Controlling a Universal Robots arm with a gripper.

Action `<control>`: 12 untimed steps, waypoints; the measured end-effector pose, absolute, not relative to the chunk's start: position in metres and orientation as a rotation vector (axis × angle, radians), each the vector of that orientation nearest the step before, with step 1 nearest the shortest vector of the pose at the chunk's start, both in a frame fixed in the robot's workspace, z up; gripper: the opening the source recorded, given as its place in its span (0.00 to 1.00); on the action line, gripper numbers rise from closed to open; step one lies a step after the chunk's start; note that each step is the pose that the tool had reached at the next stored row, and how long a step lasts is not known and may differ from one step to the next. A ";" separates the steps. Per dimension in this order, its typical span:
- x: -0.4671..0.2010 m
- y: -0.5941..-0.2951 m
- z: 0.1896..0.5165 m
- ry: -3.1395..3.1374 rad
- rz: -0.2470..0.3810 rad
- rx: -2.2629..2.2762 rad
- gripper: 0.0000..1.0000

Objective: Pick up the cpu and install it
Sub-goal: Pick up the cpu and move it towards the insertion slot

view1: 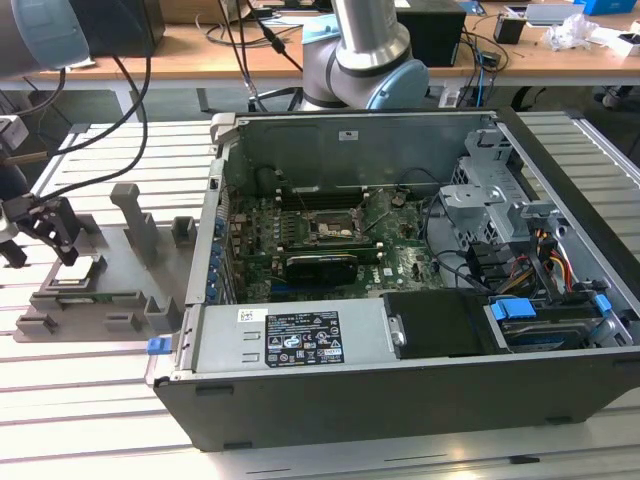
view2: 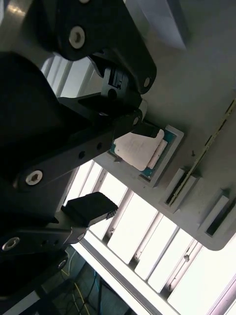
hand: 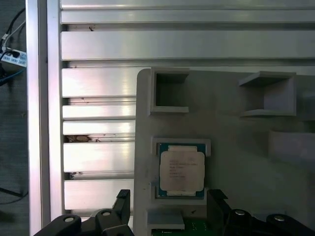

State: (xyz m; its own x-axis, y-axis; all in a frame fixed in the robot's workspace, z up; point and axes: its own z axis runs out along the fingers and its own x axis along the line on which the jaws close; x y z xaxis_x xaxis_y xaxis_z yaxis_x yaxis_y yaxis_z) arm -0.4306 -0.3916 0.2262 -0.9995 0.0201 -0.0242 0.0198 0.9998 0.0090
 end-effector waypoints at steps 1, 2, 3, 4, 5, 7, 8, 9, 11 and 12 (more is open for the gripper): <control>-0.431 -0.392 0.225 3.117 0.014 0.031 0.72; -0.431 -0.392 0.224 3.117 0.014 0.031 0.72; -0.431 -0.392 0.224 3.117 0.014 0.031 0.72; -0.431 -0.392 0.223 3.117 0.014 0.031 0.72; -0.431 -0.392 0.223 3.117 0.014 0.031 0.72; -0.431 -0.392 0.222 3.117 0.014 0.031 0.72; -0.431 -0.392 0.221 3.117 0.014 0.031 0.72; -0.431 -0.392 0.220 3.117 0.014 0.031 0.72; -0.431 -0.392 0.219 3.117 0.014 0.031 0.72; -0.430 -0.392 0.218 3.117 0.012 0.031 0.72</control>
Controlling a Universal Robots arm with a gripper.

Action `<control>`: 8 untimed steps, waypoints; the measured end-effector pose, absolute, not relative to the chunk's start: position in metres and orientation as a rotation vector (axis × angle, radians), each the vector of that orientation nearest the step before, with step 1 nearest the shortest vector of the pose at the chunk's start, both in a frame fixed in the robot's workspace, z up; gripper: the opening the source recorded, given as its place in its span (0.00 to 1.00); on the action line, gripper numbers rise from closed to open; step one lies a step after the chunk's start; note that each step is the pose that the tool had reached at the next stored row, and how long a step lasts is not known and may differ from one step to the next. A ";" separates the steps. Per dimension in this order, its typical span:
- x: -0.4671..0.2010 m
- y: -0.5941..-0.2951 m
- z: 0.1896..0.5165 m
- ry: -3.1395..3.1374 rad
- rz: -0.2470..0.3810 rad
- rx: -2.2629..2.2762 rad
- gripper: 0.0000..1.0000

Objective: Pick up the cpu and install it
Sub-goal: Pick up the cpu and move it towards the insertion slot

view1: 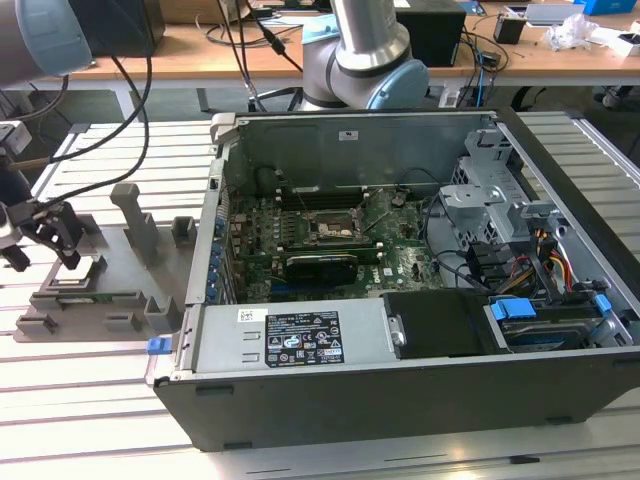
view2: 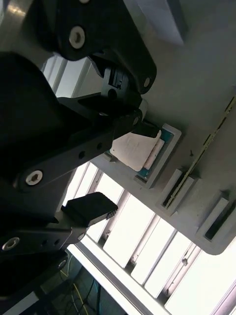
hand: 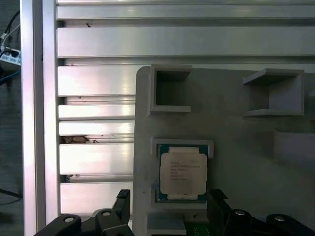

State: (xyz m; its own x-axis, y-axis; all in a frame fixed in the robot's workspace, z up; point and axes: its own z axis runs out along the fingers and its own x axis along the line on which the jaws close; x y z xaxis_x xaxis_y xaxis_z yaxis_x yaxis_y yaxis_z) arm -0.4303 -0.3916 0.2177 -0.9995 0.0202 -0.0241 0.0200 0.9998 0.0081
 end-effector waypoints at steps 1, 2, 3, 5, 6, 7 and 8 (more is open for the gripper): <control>-0.428 -0.391 0.216 3.117 0.009 0.031 0.72; -0.424 -0.391 0.215 3.117 0.003 0.030 0.72; -0.422 -0.390 0.215 3.117 0.001 0.030 0.72; -0.419 -0.388 0.212 3.117 -0.003 0.030 0.72; -0.418 -0.387 0.211 3.117 -0.005 0.030 0.72; -0.416 -0.384 0.209 3.117 -0.007 0.029 0.72; -0.416 -0.382 0.208 3.117 -0.008 0.028 0.72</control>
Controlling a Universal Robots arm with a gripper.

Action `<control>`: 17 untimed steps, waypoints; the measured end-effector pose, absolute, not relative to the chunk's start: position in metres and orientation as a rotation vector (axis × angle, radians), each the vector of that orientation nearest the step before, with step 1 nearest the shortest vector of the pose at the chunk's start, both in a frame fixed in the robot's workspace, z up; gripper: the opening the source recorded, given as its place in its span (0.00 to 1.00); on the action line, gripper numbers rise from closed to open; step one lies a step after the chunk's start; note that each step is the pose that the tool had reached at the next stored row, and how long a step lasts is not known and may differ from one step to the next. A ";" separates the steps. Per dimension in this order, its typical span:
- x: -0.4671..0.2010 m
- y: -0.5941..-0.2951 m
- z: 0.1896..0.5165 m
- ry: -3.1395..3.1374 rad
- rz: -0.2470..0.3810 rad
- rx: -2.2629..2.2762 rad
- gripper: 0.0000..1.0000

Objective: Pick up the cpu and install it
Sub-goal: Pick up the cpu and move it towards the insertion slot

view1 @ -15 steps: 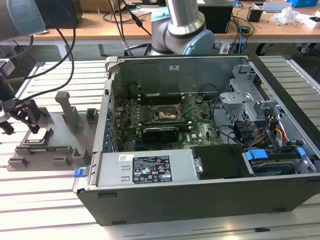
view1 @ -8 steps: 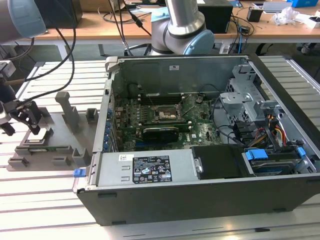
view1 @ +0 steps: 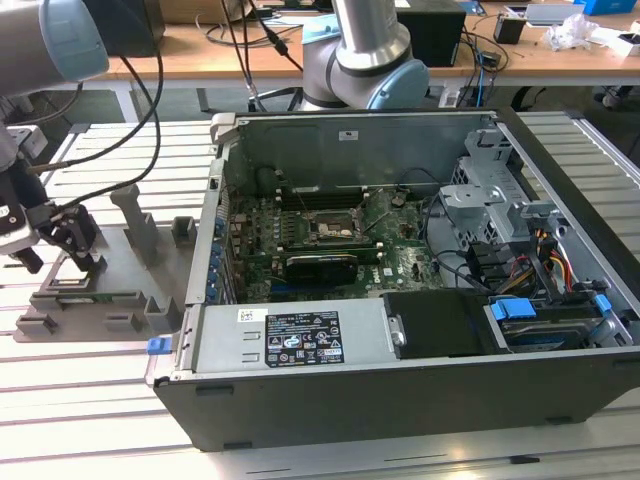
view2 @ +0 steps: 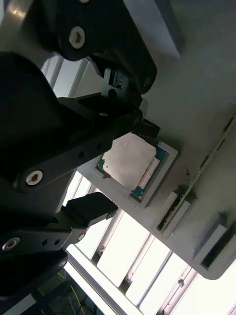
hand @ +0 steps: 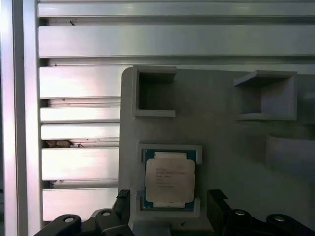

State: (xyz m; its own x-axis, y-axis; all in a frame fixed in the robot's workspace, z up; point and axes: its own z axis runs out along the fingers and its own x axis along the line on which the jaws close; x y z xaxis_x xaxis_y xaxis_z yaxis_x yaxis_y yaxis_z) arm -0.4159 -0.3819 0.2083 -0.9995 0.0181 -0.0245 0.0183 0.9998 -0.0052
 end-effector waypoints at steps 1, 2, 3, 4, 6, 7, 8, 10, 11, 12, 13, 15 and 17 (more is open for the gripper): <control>-0.416 -0.376 0.206 3.117 -0.019 0.026 0.72; -0.416 -0.371 0.204 3.117 -0.039 0.023 0.72; -0.416 -0.370 0.202 3.116 -0.043 0.022 0.72; -0.416 -0.370 0.201 3.117 -0.043 0.021 0.72; -0.417 -0.370 0.196 3.116 -0.043 0.017 0.72; -0.417 -0.370 0.189 3.117 -0.043 0.016 0.72; -0.417 -0.370 0.186 3.117 -0.043 0.016 0.72; -0.417 -0.370 0.186 3.117 -0.043 0.016 0.72; -0.417 -0.370 0.186 3.117 -0.043 0.016 0.72; -0.417 -0.370 0.186 3.117 -0.043 0.016 0.72; -0.417 -0.370 0.186 3.117 -0.043 0.016 0.72; -0.417 -0.370 0.186 3.117 -0.043 0.016 0.71; -0.417 -0.370 0.186 3.117 -0.043 0.016 0.58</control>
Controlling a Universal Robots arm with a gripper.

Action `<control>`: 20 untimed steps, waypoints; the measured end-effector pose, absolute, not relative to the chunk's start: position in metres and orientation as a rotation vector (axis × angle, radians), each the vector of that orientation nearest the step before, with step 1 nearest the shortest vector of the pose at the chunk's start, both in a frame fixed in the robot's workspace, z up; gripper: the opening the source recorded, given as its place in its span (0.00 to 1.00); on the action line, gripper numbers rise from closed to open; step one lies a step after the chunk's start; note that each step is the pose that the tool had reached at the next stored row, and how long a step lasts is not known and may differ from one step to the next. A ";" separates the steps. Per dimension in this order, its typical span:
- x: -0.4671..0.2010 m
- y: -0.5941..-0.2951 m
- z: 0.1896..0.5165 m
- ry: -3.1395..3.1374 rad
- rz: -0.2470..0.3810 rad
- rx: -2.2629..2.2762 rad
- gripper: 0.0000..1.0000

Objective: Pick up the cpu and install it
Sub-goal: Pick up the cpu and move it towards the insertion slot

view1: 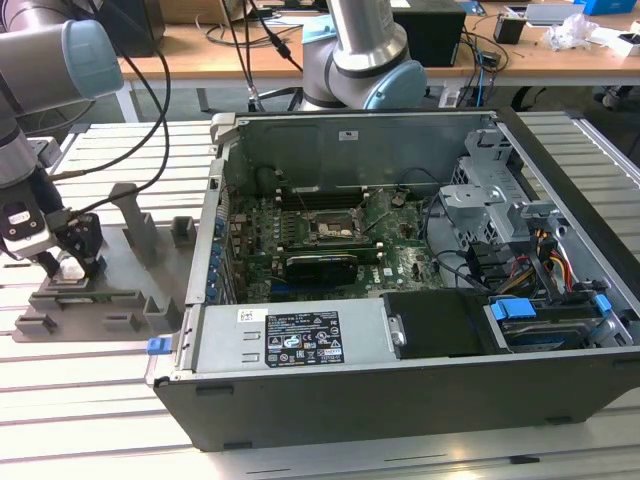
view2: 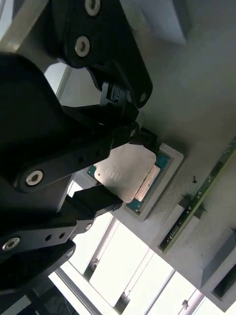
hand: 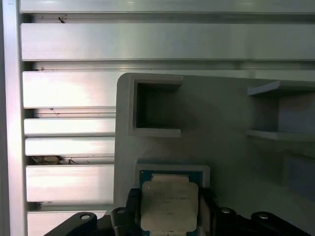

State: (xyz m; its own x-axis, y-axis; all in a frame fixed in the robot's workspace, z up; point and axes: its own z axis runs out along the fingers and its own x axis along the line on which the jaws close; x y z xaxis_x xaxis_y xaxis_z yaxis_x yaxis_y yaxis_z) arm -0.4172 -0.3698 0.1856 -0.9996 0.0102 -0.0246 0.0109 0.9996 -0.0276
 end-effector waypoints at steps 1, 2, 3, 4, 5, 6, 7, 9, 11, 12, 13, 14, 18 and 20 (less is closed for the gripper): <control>-0.417 -0.370 0.186 3.117 -0.043 0.016 0.55; -0.417 -0.370 0.185 3.117 -0.043 0.016 0.55; -0.417 -0.370 0.185 3.117 -0.043 0.016 0.55; -0.417 -0.370 0.185 3.117 -0.043 0.016 0.55; -0.417 -0.370 0.185 3.117 -0.043 0.016 0.55; -0.417 -0.370 0.185 3.117 -0.043 0.016 0.55; -0.417 -0.370 0.185 3.117 -0.043 0.016 0.55; -0.417 -0.370 0.185 3.117 -0.043 0.016 0.55; -0.417 -0.370 0.185 3.117 -0.043 0.016 0.55; -0.417 -0.370 0.185 3.117 -0.043 0.016 0.55; -0.417 -0.370 0.185 3.117 -0.043 0.016 0.55; -0.417 -0.370 0.185 3.117 -0.043 0.016 0.55; -0.417 -0.370 0.193 3.117 -0.043 0.016 0.55; -0.417 -0.370 0.199 3.117 -0.043 0.017 0.55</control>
State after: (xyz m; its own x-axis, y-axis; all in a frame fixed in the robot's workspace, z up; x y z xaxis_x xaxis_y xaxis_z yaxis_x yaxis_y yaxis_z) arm -0.4172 -0.3697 0.1990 -0.9996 0.0103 -0.0248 0.0110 0.9996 -0.0275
